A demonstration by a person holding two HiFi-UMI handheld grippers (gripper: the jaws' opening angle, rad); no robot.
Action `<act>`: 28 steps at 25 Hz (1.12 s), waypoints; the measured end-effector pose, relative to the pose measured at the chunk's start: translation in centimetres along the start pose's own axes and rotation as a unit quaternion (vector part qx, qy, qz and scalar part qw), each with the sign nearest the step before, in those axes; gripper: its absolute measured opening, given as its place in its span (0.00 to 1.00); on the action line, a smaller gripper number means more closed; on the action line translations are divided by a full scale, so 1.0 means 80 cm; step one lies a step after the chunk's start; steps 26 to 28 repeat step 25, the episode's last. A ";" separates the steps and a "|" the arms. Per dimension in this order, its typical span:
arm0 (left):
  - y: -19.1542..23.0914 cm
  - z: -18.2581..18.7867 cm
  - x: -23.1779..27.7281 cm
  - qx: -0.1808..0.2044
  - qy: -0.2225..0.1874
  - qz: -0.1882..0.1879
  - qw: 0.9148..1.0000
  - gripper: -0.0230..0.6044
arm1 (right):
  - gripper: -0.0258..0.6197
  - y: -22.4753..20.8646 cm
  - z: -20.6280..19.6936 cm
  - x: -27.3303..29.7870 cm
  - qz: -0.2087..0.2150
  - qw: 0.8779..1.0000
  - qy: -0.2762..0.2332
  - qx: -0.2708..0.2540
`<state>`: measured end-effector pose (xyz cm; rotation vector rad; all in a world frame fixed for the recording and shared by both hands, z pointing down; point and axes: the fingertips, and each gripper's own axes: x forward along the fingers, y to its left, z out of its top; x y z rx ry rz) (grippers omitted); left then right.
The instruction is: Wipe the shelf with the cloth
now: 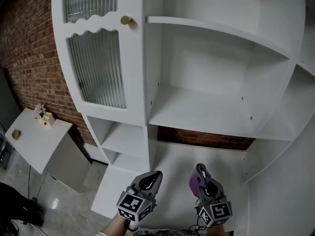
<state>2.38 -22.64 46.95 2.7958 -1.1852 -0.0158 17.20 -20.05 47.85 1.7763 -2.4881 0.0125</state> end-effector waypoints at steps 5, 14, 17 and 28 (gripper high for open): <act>0.007 -0.010 0.000 -0.009 0.010 0.002 1.000 0.06 | 0.15 -0.002 0.002 0.000 -0.019 0.999 -0.018 -0.044; 0.002 0.002 0.000 0.010 -0.005 -0.009 1.000 0.06 | 0.15 0.011 0.011 0.001 0.013 0.998 -0.033 -0.047; 0.002 0.007 0.000 0.010 -0.011 -0.011 1.000 0.06 | 0.15 0.011 0.012 0.002 0.013 0.998 -0.030 -0.047; 0.001 0.007 0.012 0.042 -0.021 -0.011 0.999 0.06 | 0.15 0.000 0.003 0.008 0.008 0.999 -0.028 -0.027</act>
